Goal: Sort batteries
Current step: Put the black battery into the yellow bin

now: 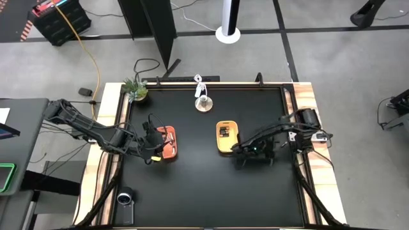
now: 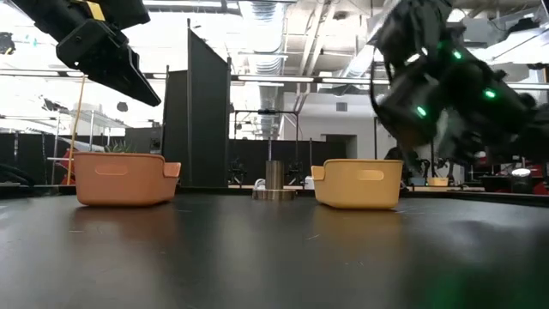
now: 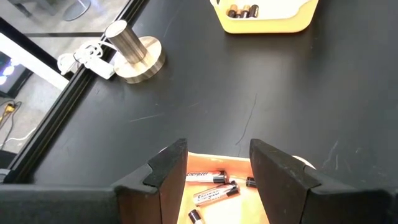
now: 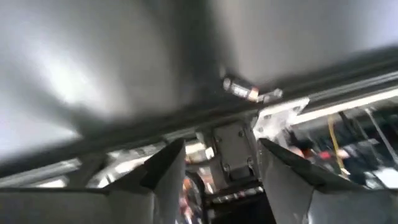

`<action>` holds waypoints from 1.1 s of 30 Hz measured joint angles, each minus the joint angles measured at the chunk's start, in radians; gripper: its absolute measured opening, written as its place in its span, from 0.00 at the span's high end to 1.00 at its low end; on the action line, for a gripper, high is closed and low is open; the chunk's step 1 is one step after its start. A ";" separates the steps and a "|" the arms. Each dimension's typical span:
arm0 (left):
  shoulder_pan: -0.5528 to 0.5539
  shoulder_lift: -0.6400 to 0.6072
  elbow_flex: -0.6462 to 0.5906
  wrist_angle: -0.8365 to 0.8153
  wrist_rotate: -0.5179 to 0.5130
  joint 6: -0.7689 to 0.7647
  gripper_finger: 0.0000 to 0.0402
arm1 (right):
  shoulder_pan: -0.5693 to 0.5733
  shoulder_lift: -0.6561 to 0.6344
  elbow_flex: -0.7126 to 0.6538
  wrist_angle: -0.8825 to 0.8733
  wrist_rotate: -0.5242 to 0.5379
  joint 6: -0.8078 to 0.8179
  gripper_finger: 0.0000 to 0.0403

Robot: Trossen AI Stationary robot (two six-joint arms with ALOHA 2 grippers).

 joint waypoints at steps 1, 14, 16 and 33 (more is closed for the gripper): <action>0.000 0.000 0.000 0.000 0.000 0.000 0.58 | 0.001 0.010 -0.019 -0.004 -0.004 -0.016 0.45; 0.000 0.000 0.000 -0.003 0.000 0.000 0.58 | 0.021 0.094 -0.151 0.097 -0.013 -0.034 0.41; 0.000 0.000 0.000 -0.003 0.000 0.000 0.58 | 0.022 0.099 -0.158 0.117 0.000 -0.033 0.41; 0.000 0.000 0.000 -0.003 0.000 0.000 0.58 | 0.020 0.095 -0.253 0.223 0.053 -0.050 0.41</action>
